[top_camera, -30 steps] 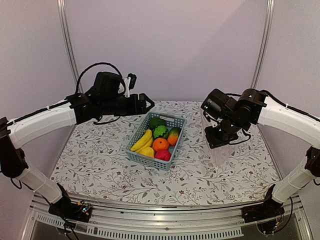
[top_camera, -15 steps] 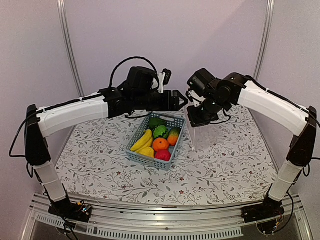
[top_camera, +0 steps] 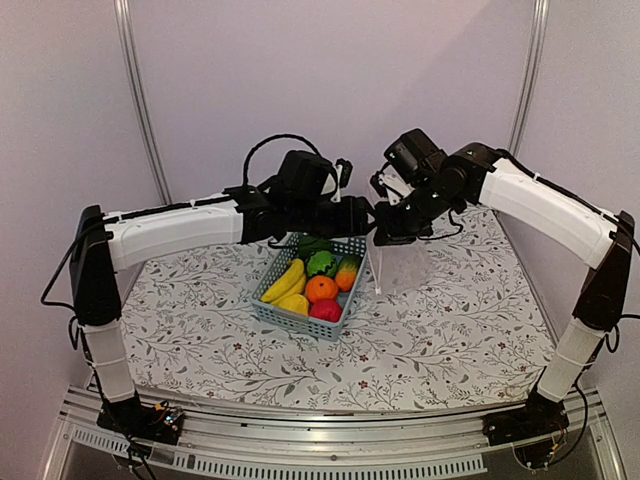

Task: Place the food in the zip-top bag and seal the zipper
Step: Open the zipper food storage bag at the center of the board.

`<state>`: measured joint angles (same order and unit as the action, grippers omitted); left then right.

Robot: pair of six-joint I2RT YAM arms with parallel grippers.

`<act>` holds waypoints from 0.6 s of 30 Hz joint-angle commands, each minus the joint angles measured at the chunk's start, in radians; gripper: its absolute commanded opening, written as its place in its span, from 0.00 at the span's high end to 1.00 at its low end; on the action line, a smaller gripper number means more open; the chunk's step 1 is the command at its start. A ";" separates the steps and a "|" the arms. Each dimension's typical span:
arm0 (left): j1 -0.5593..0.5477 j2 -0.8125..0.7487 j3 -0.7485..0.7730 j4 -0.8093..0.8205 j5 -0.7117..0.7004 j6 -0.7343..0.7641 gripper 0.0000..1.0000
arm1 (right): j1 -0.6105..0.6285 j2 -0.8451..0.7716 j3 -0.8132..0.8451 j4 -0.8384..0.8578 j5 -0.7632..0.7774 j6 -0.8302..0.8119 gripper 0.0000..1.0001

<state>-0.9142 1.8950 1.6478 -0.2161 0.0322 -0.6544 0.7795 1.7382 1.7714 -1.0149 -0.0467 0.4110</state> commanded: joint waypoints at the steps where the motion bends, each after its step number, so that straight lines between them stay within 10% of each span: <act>1: -0.002 0.059 0.066 -0.060 -0.065 -0.054 0.44 | -0.002 -0.010 0.039 -0.023 -0.029 0.003 1.00; 6: 0.008 0.136 0.183 -0.258 -0.117 -0.087 0.83 | -0.012 -0.012 0.157 -0.179 0.057 0.008 1.00; 15: -0.002 0.102 0.252 -0.274 -0.151 -0.072 1.00 | -0.049 -0.083 0.020 -0.075 0.116 0.066 0.96; 18: -0.003 0.099 0.262 -0.242 -0.111 -0.078 1.00 | -0.049 -0.070 0.027 -0.024 0.091 0.073 0.78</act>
<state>-0.9134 2.0087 1.8694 -0.4622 -0.0940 -0.7334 0.7372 1.6745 1.8111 -1.1221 0.0654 0.4622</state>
